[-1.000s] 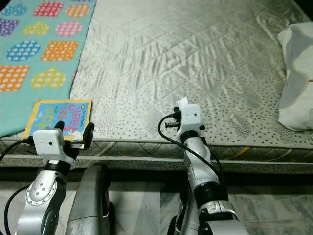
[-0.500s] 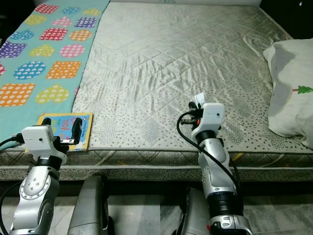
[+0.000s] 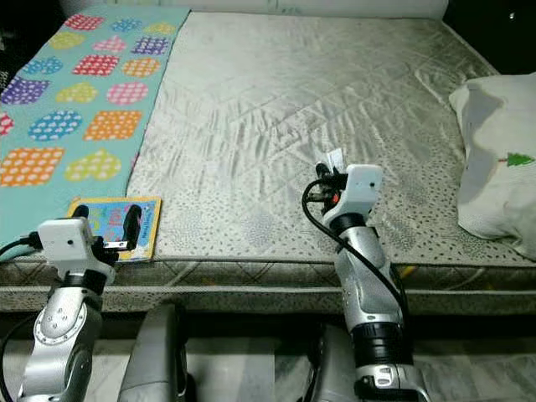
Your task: Clean up the room
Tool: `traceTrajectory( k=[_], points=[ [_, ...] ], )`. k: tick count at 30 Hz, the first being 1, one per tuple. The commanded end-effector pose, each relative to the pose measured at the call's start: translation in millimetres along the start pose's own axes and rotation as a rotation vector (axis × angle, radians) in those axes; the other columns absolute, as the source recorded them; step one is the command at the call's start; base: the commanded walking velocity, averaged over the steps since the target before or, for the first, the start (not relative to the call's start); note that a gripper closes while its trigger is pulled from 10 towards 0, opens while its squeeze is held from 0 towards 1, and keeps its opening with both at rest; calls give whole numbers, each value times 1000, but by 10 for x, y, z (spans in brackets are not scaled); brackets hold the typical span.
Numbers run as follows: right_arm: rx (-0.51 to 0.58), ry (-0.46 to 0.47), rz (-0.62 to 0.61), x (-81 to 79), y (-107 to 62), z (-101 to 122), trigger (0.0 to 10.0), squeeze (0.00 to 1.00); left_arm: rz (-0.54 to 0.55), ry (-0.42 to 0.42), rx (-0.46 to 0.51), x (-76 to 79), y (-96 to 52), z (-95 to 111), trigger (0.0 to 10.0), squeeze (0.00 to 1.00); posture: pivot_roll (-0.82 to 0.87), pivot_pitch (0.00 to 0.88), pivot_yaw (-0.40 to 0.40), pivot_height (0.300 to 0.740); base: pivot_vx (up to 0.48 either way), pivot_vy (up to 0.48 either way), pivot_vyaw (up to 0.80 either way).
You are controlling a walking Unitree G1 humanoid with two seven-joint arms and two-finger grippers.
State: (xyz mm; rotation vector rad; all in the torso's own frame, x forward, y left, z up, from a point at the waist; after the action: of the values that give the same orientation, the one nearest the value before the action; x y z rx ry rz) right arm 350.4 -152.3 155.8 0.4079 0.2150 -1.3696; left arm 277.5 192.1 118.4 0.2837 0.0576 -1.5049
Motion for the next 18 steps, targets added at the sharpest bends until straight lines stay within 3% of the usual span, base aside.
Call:
traceTrajectory(
  k=[1, 18],
  points=[
    [4, 6, -3, -33, -6, 9, 10000, 0, -6, 6, -24, 11, -22, -53, 10000, 0, 103, 111, -9, 625, 0, 0, 0],
    [9, 5, -2, -66, -1, 15, 10000, 0, -23, 12, -17, 59, 1, -33, 10000, 0, 105, 99, -1, 717, 0, 0, 0]
  ],
)
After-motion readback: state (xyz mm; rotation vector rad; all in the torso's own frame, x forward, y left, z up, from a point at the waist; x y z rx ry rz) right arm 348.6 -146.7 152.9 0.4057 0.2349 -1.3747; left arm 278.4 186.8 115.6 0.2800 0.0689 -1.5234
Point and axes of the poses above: a point about 5 cm out from each wrist's last joint towards the gripper, its own y axis pointing out of the wrist towards the gripper, its own z axis along the axis of the wrist's last joint, x = y × z, the point moved 1 cm from there along y, pointing out of the wrist towards the gripper, and after that the axes turned 14 degrees about y, right-handed, at the moved point
